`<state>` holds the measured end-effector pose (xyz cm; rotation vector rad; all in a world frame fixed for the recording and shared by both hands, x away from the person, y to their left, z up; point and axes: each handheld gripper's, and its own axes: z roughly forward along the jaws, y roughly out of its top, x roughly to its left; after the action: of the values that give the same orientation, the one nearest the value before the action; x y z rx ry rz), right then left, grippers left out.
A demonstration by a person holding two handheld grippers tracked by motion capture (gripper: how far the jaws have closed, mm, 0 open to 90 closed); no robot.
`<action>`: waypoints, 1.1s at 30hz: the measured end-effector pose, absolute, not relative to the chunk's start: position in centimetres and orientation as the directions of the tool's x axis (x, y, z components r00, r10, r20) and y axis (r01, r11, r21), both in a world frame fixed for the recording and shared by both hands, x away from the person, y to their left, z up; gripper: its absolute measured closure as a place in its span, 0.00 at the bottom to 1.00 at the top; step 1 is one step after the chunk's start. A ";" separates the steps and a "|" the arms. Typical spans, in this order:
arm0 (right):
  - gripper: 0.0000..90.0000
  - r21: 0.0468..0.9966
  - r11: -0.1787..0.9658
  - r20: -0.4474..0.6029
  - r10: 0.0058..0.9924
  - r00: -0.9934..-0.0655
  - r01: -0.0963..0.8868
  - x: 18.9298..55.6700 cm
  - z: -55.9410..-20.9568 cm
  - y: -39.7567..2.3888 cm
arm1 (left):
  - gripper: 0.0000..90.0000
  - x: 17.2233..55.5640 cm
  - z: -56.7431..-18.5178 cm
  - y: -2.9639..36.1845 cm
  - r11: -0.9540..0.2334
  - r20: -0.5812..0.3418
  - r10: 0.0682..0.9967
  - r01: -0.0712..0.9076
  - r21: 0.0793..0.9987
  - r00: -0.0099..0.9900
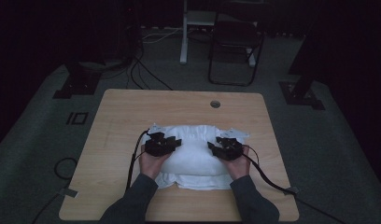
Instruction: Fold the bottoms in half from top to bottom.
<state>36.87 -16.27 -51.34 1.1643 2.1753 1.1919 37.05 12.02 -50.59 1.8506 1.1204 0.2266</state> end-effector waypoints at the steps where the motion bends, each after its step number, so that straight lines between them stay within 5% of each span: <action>1: 0.57 0.824 0.300 0.041 0.815 -0.578 0.481 36.7 -51.6 -16.2 | 0.71 36.8 -50.9 12.1 -0.164 -0.280 0.771 0.603 0.781 0.572; 23: 0.63 0.788 0.376 -0.028 0.813 -0.582 0.487 29.4 -55.2 -20.0 | 0.65 29.5 -55.1 15.0 -0.286 -0.089 0.815 0.531 0.798 0.573; 33: 0.67 0.778 0.352 0.001 0.827 -0.563 0.519 29.3 -56.7 -21.0 | 0.63 28.7 -55.9 16.5 -0.208 -0.093 0.871 0.533 0.820 0.483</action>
<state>29.29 -21.04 -56.74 1.1790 2.2272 1.0660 28.67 16.50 -55.88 1.8807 1.1704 0.5018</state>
